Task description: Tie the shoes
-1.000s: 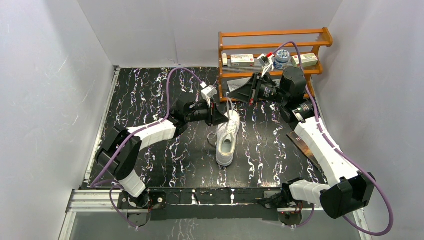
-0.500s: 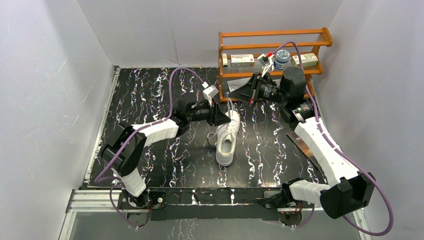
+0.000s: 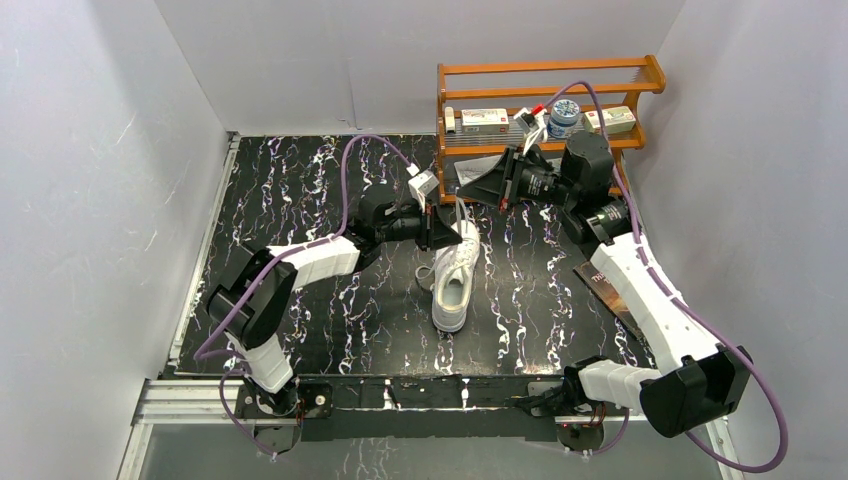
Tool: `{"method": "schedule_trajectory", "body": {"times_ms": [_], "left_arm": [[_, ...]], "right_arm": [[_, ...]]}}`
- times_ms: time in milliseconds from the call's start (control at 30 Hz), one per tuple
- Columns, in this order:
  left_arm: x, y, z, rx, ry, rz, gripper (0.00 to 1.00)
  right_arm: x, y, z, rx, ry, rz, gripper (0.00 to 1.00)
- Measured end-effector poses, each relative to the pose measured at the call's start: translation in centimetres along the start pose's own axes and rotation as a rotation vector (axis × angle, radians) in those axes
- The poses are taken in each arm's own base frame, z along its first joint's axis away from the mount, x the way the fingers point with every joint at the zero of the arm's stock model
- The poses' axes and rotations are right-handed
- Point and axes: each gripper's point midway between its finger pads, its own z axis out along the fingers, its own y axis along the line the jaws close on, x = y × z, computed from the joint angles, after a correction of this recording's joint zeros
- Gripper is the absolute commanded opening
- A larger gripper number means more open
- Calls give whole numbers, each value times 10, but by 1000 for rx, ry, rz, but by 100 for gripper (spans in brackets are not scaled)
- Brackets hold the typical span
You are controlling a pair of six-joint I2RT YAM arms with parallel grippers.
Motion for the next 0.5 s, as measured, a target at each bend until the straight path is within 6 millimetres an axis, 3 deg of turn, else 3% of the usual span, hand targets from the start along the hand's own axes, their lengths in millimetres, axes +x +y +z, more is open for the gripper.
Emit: {"method": "schedule_trajectory", "body": {"times_ms": [133, 267, 367, 500], "left_arm": [[1, 0, -6, -16, 16, -20, 0], [-5, -8, -14, -26, 19, -49, 0], [-4, -11, -16, -35, 29, -109, 0], [-2, -15, -16, -43, 33, -215, 0]], "right_arm": [[3, 1, -6, 10, 46, -118, 0], [14, 4, -14, -52, 84, -365, 0], [37, 1, -19, -142, 92, -558, 0], [73, -21, -14, -246, 129, -710, 0]]}}
